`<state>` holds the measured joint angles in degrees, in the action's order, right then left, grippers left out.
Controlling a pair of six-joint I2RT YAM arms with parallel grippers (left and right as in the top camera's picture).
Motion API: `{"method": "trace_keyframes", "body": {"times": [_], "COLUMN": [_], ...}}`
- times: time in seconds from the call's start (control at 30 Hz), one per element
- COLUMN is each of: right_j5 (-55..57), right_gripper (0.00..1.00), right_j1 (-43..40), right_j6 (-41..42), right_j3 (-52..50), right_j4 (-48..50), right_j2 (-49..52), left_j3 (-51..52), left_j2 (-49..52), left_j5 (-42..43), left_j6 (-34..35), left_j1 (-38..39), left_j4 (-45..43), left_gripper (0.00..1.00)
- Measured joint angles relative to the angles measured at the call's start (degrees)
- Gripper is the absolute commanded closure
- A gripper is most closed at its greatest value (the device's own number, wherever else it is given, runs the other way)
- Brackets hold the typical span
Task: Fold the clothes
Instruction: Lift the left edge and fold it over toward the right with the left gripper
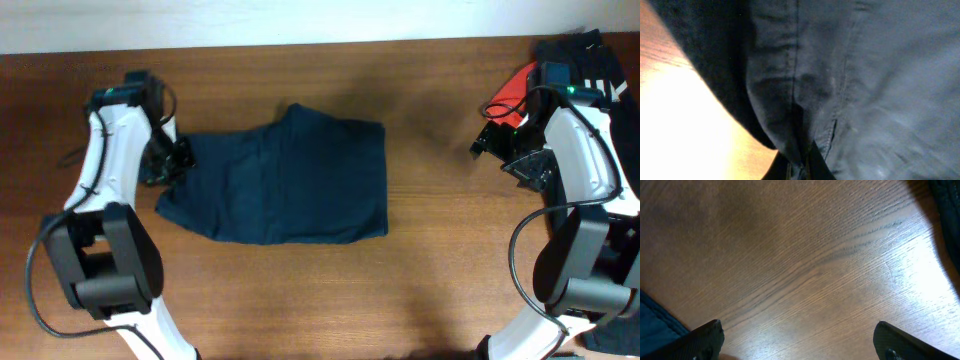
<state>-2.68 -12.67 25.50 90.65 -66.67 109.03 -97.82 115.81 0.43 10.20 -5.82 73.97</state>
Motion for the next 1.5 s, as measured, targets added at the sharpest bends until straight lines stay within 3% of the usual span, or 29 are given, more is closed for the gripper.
{"method": "trace_keyframes", "body": {"times": [0.13,0.3,0.4,0.5,0.6,0.73,0.87,1.1,1.3,1.5], "right_j5": [0.00,0.00,-0.02,0.00,0.00,0.00,0.00,-0.02,-0.02,-0.02], "right_gripper": [0.01,0.01,0.01,0.01,0.01,0.02,0.01,0.01,0.01,0.01], "right_j1": [0.00,0.00,0.00,0.00,0.00,0.00,0.00,0.00,0.00,0.00], "right_j6": [0.02,0.00,0.02,0.02,0.00,0.02,0.02,-0.02,0.02,0.02], "right_j3": [0.00,0.00,0.00,0.00,0.00,-0.02,0.00,0.00,-0.02,-0.02], "right_j4": [0.07,0.04,0.02,0.07,0.09,0.04,0.02,0.07,0.02,0.15], "right_j2": [0.00,0.00,0.00,0.00,0.00,0.00,0.00,0.00,0.00,0.00], "left_j3": [-11.41,-12.96,-11.56,-13.40,-23.65,-29.18,-28.41,-8.11,-7.02,-17.99], "left_j2": [-1.92,-1.92,-1.92,-1.81,-1.99,-2.25,-2.27,-2.67,-2.67,-2.67], "left_j5": [-3.89,-4.33,-6.51,-14.08,-18.99,-20.76,-16.04,-9.05,-3.80,-5.40], "left_j6": [4.46,9.77,12.87,16.48,16.83,14.21,13.38,13.38,13.35,15.23], "left_j1": [14.58,31.39,36.37,33.48,24.46,21.62,26.23,30.62,36.09,36.89], "left_j4": [7.78,3.41,1.90,13.86,22.67,22.73,22.69,7.74,1.75,10.86], "left_gripper": [1.00,1.00,1.00,1.00,1.00,1.00,1.00,1.00,1.00,1.00]}}
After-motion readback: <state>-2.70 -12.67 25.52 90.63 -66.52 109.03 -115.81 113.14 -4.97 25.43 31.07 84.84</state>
